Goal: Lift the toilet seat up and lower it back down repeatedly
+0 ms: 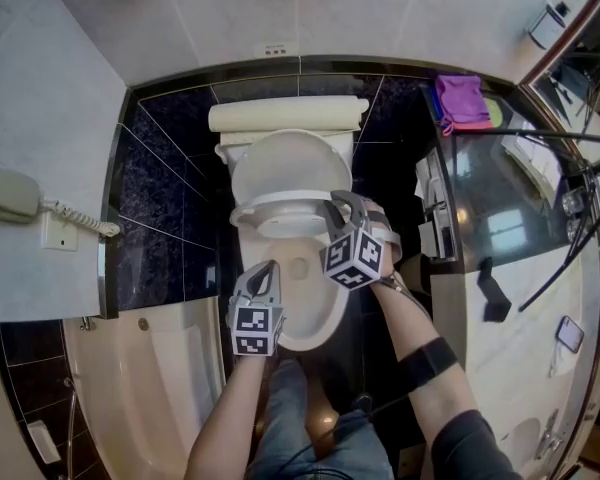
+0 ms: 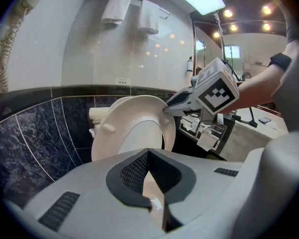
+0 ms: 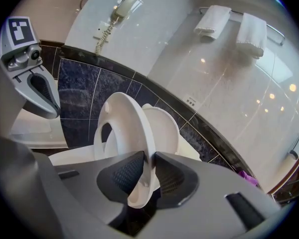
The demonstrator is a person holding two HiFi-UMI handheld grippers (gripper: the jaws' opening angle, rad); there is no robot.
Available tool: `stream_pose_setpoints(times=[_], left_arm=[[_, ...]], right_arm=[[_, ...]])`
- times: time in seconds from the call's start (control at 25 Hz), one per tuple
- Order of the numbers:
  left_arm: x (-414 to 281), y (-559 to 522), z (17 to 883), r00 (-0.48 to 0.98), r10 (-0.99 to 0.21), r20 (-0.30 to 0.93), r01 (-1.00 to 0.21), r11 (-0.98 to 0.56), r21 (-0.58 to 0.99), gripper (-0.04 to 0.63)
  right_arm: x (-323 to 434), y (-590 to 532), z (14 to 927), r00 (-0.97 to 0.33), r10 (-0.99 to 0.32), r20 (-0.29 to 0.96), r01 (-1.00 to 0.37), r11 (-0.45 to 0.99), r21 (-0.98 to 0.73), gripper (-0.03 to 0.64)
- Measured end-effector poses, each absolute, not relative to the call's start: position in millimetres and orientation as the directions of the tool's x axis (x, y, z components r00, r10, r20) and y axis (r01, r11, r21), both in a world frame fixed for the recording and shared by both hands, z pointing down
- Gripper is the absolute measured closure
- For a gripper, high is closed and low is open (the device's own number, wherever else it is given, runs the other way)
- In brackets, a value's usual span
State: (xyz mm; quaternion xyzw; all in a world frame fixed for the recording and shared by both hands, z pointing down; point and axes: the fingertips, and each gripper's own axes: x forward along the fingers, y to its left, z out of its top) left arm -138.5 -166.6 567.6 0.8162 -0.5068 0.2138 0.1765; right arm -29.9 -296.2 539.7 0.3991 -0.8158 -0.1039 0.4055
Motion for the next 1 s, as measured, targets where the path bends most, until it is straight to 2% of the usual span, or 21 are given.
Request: stream_pose_setpoints(times=[0.68,1.0], left_arm=[[-112.1,-82.3,614.1,0.354,-0.757,0.55,-0.929,-0.354,0.111,0.6],[-116.4,-49.2,635.2,0.305,-0.778,0.549,-0.948,-0.305,0.094,0.6]], right_arm=[[-26.2,-127.7,588.9,-0.367,-0.738,0.567,-0.491,0.671,0.555,0.526],[-24.4,-68.1,629.4,-0.377,-0.693,0.615,-0.411,0.72,0.559,0.517]])
